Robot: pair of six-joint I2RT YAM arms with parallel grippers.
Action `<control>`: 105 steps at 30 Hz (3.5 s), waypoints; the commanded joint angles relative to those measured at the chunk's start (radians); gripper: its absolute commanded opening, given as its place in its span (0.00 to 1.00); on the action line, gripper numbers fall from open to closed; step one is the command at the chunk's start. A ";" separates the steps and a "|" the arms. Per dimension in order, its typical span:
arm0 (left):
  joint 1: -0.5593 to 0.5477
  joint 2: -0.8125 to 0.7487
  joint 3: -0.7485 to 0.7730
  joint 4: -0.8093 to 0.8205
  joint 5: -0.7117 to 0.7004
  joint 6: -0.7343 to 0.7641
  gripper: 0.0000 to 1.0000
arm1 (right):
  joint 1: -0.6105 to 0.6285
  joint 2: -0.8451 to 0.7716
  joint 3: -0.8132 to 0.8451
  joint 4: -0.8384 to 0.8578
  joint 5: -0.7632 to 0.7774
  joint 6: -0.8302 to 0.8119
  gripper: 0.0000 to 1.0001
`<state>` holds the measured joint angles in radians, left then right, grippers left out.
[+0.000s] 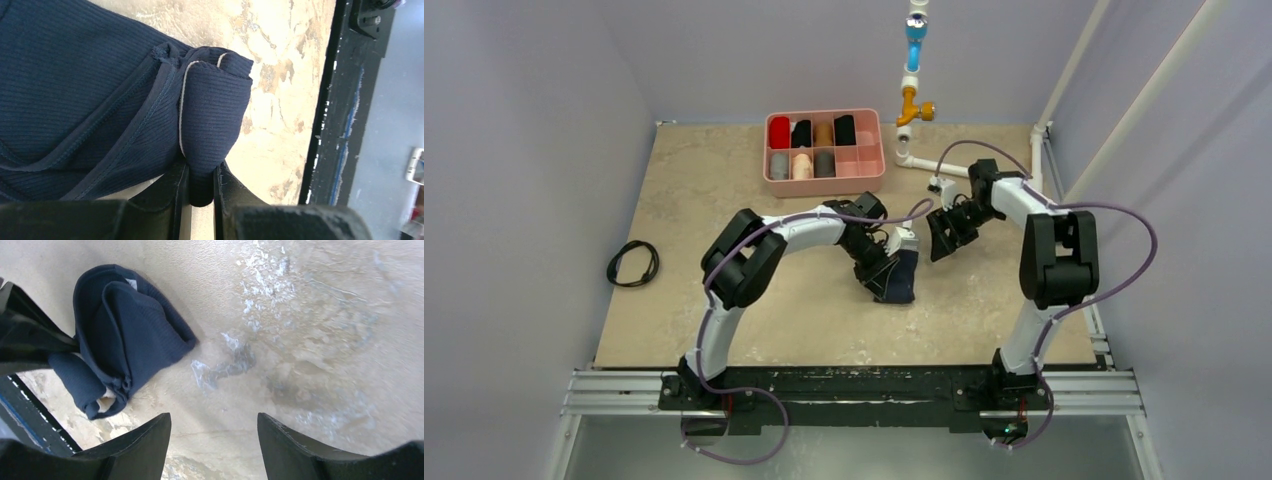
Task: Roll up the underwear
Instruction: Roll the underwear to the center of the board.
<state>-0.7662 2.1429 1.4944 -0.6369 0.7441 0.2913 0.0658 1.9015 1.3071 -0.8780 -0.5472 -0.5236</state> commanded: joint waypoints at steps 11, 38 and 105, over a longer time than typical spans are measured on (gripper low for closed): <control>0.113 0.248 0.155 -0.354 0.071 -0.005 0.00 | -0.004 -0.362 -0.227 0.167 -0.101 -0.118 0.66; 0.143 0.473 0.450 -0.689 0.215 -0.004 0.00 | 0.657 -0.431 -0.408 0.420 0.338 -0.151 0.74; 0.572 -0.666 -0.401 -0.009 0.103 -0.002 0.49 | 0.434 0.329 0.243 -0.321 -0.269 -0.438 0.00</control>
<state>-0.1684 1.6123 1.1645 -0.8249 0.8940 0.2317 0.5343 2.0983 1.4475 -1.0584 -0.7219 -0.8234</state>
